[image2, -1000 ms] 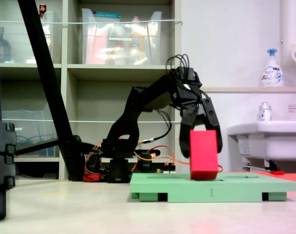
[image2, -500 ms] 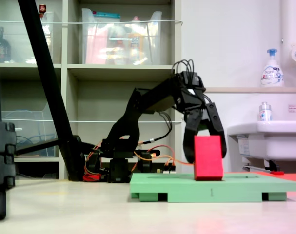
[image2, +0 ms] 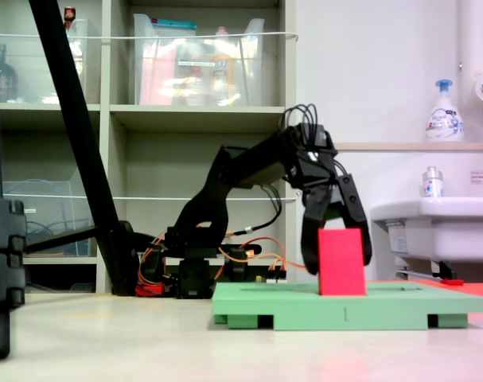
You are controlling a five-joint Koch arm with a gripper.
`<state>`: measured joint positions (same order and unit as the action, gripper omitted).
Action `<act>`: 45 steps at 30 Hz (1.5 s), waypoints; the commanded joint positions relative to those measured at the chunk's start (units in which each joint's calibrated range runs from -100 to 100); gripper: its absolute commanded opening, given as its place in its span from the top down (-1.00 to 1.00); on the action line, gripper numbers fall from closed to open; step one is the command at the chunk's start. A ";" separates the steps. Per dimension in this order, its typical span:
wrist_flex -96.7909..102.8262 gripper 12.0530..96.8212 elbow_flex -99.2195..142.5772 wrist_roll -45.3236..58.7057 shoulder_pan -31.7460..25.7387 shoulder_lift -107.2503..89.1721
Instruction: Put the square block into the corresponding hole
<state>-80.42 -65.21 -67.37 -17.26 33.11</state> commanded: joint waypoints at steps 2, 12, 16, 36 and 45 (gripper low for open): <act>3.05 0.67 -4.18 -0.59 0.59 1.11; 6.61 0.55 -4.48 -0.54 0.88 6.84; 8.25 0.46 -5.38 -0.24 1.17 8.10; -5.23 0.46 -5.28 0.00 -0.34 -0.56; -9.37 0.46 -5.28 0.20 -0.59 -3.78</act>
<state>-84.53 -69.23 -67.23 -17.46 34.88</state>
